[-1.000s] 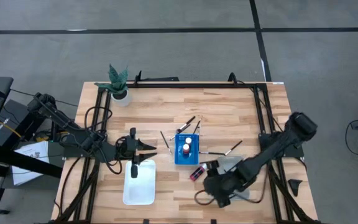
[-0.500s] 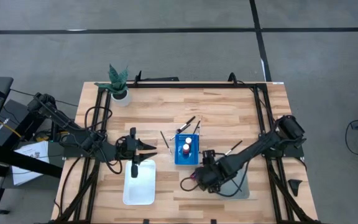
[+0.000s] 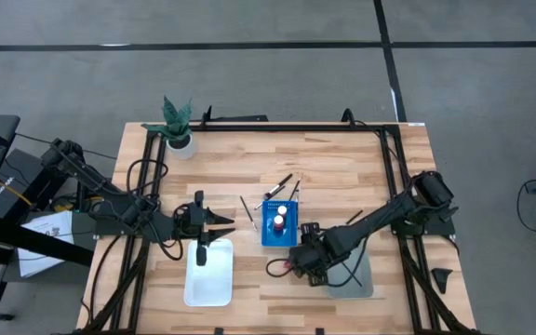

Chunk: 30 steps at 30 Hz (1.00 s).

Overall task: Pick & Place Paint Supplies
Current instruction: Put the pink paint bottle into the blue bin

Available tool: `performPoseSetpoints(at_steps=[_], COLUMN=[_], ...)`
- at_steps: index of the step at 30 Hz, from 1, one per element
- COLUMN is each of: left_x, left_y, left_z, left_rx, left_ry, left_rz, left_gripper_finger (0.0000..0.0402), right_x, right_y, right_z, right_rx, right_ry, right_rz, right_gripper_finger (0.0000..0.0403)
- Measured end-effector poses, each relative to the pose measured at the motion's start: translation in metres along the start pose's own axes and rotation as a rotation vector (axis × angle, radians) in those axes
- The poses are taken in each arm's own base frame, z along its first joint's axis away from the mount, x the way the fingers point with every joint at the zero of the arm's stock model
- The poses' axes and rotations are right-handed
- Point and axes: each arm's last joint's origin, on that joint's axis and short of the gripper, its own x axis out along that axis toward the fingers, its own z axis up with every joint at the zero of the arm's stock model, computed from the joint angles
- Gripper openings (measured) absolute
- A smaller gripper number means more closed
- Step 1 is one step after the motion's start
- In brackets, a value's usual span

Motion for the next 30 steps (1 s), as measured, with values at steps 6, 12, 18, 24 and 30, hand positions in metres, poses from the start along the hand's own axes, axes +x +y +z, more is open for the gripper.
performPoseSetpoints(at_steps=[6,12,18,24,30], left_x=[0.000,0.000,0.000,0.000,0.000], left_y=[0.000,0.000,0.000,0.000,0.000], left_z=[0.000,0.000,0.000,0.000,0.000], left_rx=[0.000,0.001,0.001,0.002,0.002], left_ry=[0.000,0.000,0.002,0.003,0.003], left_rz=[0.000,0.002,-0.006,-0.010,-0.010], left_gripper_finger=[0.0085,0.0085,0.0085,0.0085,0.0085], right_x=[0.000,0.001,0.010,0.011,0.010], right_y=[0.000,-0.002,-0.011,-0.007,-0.001], right_z=[0.002,0.002,-0.003,-0.002,0.000], right_rx=[-0.001,0.006,0.028,0.025,0.030], right_ry=[-0.015,-0.015,0.012,-0.023,-0.038], right_rz=[0.007,0.005,0.018,0.038,0.097], right_gripper_finger=[0.0230,0.0230,0.0230,0.0230,0.0230])
